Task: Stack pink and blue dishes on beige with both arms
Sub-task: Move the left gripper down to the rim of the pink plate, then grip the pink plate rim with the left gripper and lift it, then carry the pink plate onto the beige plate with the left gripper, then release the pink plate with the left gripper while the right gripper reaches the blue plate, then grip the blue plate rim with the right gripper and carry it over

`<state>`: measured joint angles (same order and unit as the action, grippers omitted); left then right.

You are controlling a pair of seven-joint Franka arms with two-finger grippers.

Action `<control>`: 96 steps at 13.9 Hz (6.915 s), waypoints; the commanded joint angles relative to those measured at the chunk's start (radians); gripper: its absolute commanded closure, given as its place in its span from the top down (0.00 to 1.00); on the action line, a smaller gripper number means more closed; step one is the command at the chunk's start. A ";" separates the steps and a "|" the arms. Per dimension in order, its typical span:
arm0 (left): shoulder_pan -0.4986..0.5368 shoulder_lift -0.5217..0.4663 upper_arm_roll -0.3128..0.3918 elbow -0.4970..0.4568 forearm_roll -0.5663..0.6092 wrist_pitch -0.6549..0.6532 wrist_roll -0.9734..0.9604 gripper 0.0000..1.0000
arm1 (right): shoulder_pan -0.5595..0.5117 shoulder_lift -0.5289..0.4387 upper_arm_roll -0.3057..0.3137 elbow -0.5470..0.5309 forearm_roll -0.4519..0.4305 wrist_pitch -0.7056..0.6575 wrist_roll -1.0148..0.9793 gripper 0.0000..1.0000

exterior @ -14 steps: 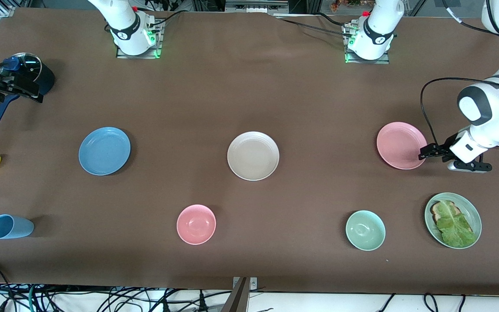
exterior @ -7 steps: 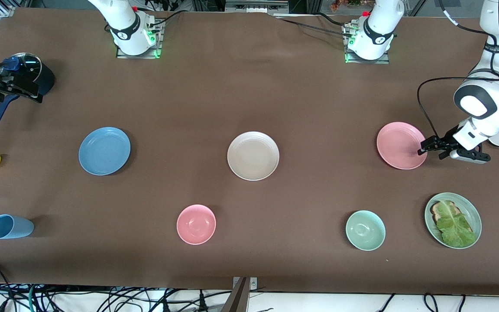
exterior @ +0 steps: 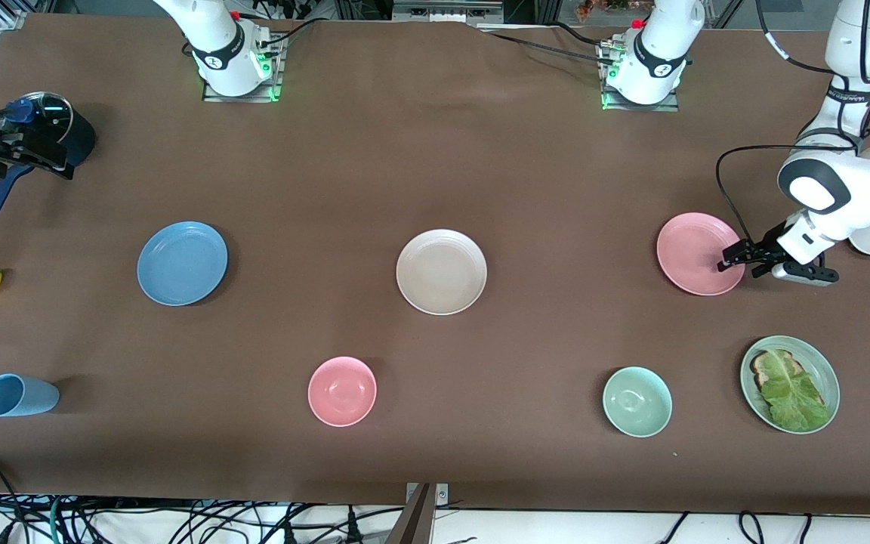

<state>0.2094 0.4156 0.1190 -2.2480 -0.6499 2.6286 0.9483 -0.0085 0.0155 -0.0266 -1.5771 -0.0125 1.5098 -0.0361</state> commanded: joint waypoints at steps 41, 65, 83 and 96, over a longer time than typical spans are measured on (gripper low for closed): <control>-0.706 -0.020 -0.133 0.218 0.470 -0.061 -1.795 0.00 | -0.025 0.146 -0.101 -0.179 0.011 0.188 -0.030 1.00; -0.880 0.080 -0.101 0.332 0.593 -0.062 -2.111 1.00 | -0.155 0.458 -0.142 -0.472 0.370 0.808 -0.333 1.00; -0.569 -0.087 -0.073 0.527 0.593 -0.608 -1.366 1.00 | -0.168 0.492 -0.136 -0.405 0.405 0.730 -0.352 0.00; -0.282 -0.158 -0.073 0.599 0.595 -0.757 -0.904 1.00 | -0.156 0.439 0.003 -0.119 0.427 0.282 -0.326 0.00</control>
<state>-0.1071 0.2776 0.0594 -1.6613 -0.0894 1.9037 -0.0065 -0.1556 0.4790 -0.0795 -1.7055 0.3973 1.8181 -0.3673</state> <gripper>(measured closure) 0.000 0.952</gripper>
